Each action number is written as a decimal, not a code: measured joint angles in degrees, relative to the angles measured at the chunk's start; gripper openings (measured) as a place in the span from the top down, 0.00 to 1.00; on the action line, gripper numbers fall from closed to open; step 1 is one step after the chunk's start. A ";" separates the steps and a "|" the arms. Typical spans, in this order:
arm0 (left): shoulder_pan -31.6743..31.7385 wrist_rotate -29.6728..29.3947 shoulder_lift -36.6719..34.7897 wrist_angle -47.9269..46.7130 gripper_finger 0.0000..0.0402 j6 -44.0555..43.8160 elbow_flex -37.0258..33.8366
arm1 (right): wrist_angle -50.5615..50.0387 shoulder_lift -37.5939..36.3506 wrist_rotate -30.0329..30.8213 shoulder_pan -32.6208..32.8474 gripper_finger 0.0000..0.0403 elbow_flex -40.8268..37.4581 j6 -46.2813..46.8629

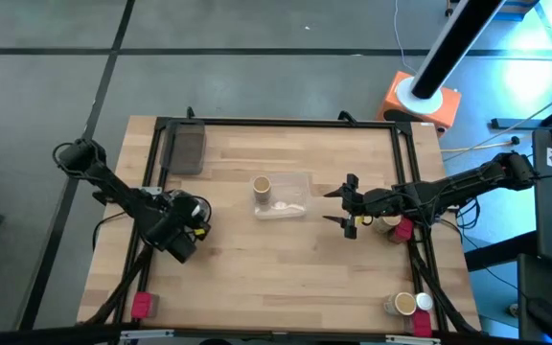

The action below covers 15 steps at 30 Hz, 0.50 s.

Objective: Sort spices by type
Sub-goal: Put the top right white seasoning bottle into the gray bin

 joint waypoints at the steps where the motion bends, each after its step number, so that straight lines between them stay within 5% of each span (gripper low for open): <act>1: 0.00 0.34 -0.33 -0.04 0.47 0.48 0.00 | 0.01 0.00 0.00 -0.01 0.25 0.00 -0.01; 15: 0.00 0.70 -9.38 -0.09 0.47 5.88 1.01 | 0.23 0.00 0.13 -0.01 0.25 0.00 -0.02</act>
